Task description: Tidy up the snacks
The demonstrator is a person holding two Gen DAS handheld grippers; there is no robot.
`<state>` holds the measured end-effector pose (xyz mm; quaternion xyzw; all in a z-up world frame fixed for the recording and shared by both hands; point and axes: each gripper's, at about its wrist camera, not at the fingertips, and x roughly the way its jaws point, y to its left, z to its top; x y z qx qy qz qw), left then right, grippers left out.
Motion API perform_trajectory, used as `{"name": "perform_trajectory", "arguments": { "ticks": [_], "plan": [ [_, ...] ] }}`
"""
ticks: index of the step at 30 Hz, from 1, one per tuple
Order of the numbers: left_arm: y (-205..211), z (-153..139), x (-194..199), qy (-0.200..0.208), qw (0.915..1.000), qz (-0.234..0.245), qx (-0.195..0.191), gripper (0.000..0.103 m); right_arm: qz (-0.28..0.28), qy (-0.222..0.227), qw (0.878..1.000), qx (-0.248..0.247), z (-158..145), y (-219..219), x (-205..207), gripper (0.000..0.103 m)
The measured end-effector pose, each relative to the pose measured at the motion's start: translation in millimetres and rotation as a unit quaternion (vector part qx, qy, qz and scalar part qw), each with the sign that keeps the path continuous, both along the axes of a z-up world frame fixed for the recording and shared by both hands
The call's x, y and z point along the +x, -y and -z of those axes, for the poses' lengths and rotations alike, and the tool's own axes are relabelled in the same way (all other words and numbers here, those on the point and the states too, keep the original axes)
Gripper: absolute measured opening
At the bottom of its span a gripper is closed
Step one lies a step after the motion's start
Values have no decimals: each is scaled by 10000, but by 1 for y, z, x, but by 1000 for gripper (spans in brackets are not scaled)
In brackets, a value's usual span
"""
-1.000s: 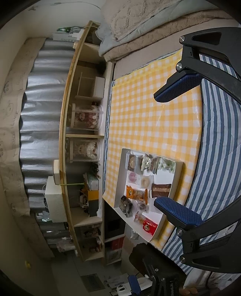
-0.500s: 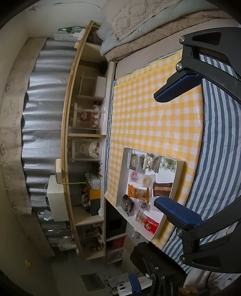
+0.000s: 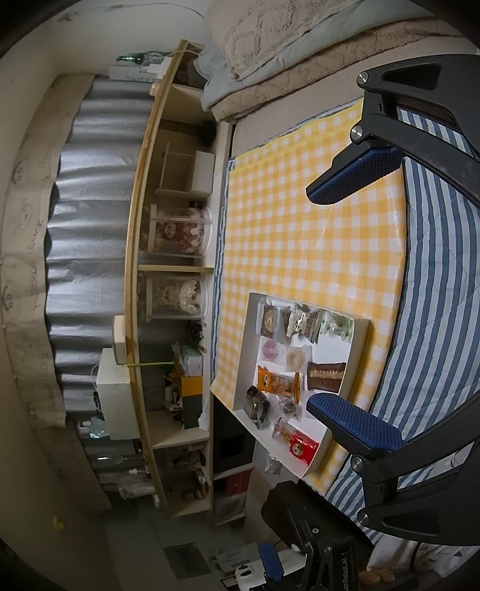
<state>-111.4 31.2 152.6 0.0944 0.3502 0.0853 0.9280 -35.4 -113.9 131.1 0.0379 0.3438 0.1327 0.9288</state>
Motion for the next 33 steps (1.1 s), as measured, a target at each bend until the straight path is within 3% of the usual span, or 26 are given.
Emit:
{"name": "perform_trajectory", "arguments": {
  "ticks": [33],
  "plan": [
    [4, 2, -4, 35, 10000, -6, -16, 103, 15, 3, 10000, 12, 0, -3, -2, 103]
  ]
}}
